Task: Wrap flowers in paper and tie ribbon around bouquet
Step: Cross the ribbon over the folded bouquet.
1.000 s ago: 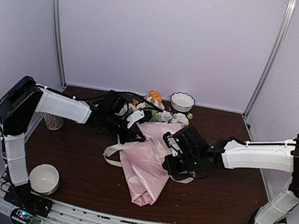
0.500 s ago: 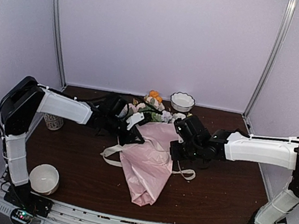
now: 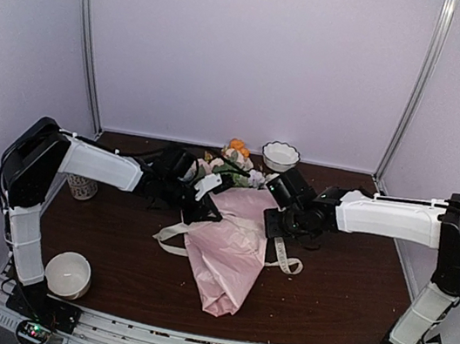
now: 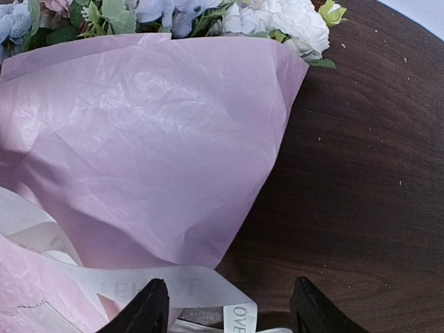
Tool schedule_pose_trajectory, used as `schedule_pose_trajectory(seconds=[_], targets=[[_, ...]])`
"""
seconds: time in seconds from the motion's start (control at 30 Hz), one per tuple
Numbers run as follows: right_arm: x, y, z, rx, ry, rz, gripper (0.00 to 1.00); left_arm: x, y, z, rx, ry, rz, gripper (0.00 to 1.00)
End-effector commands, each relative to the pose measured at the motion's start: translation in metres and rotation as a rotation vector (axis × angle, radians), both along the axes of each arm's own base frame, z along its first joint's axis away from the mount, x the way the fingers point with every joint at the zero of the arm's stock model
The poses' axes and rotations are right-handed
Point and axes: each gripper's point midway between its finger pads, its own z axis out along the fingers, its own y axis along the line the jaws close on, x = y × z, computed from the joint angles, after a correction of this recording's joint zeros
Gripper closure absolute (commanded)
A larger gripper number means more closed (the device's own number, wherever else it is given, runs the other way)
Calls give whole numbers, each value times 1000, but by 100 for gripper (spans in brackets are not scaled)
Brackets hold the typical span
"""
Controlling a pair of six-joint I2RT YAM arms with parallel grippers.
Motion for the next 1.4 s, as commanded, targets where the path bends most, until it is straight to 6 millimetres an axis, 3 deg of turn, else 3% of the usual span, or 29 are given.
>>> schedule_pose_trajectory(seconds=[0.0, 0.1, 0.23, 0.33, 0.43, 0.6, 0.67, 0.87, 1.03, 1.13, 1.2, 1.37], targets=[[-10, -10, 27, 5, -17, 24, 39, 8, -3, 3, -6, -28, 4, 100], [-30, 17, 36, 189, 14, 146, 45, 8, -3, 3, -9, -25, 5, 100], [-44, 37, 46, 316, 8, 183, 59, 7, -3, 3, -9, -22, 4, 100], [-46, 50, 31, 325, 50, 182, 58, 8, -4, 5, -17, -20, 6, 100], [-45, 53, 10, 269, 107, 157, 52, 8, -3, 7, -18, -20, 9, 100], [-48, 58, -11, 197, 138, 149, 51, 7, -3, 8, -21, -17, 11, 100], [-49, 55, -19, 168, 154, 135, 54, 4, -4, 11, -31, -9, 3, 95], [-48, 49, -24, 144, 147, 121, 95, -2, -3, 37, -73, -3, 0, 68], [-45, 50, -19, 130, 133, 133, 100, -16, 3, 75, -113, 11, -3, 52], [-45, 49, -19, 118, 131, 140, 100, -15, 25, 80, -103, 57, 93, 47], [-45, 48, -20, 114, 130, 141, 100, -4, 51, 73, -87, 106, 215, 47], [-46, 51, -20, 128, 133, 159, 100, 36, 154, 1, 83, 246, 634, 66]])
